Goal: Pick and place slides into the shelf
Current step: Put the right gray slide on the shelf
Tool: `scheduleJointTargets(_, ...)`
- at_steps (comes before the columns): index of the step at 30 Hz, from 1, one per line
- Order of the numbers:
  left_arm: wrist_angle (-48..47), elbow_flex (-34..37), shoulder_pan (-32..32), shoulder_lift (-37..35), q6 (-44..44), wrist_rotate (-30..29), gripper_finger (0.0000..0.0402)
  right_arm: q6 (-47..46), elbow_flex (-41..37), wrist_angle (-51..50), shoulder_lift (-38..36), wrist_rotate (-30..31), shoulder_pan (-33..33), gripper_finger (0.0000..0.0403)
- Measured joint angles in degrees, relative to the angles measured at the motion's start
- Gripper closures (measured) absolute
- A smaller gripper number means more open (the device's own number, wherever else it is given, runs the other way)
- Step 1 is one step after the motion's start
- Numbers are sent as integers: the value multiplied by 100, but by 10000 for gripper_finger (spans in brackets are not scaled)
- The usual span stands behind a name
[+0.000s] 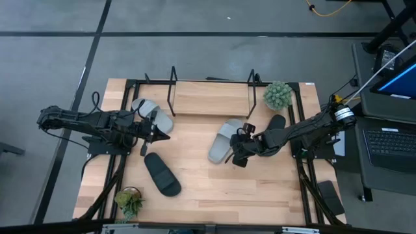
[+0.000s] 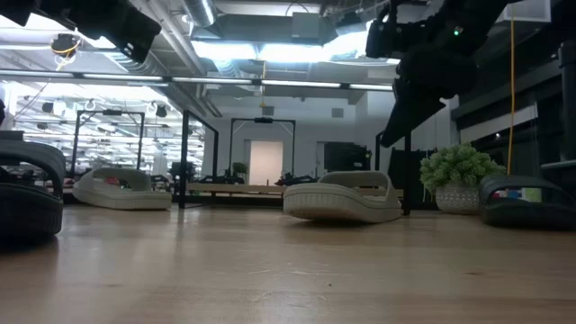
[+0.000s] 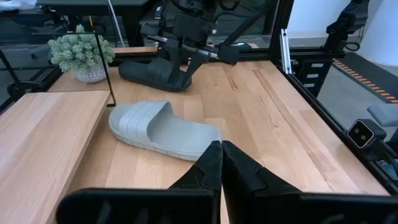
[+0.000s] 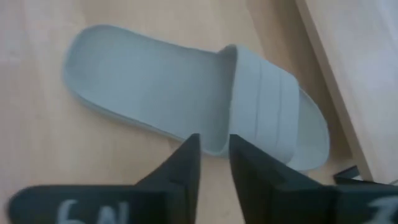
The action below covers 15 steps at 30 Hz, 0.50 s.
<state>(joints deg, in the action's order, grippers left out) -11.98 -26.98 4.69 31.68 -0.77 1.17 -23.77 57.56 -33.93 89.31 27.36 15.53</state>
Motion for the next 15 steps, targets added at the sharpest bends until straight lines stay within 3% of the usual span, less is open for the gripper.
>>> scheduleJointTargets(8,-80,0,0,0,-1,-2,402,0,0,177,292,29,-103,231)
scheduleJointTargets(15,-167,0,0,0,-3,-2,401,-8,0,197,634,26,-307,222)
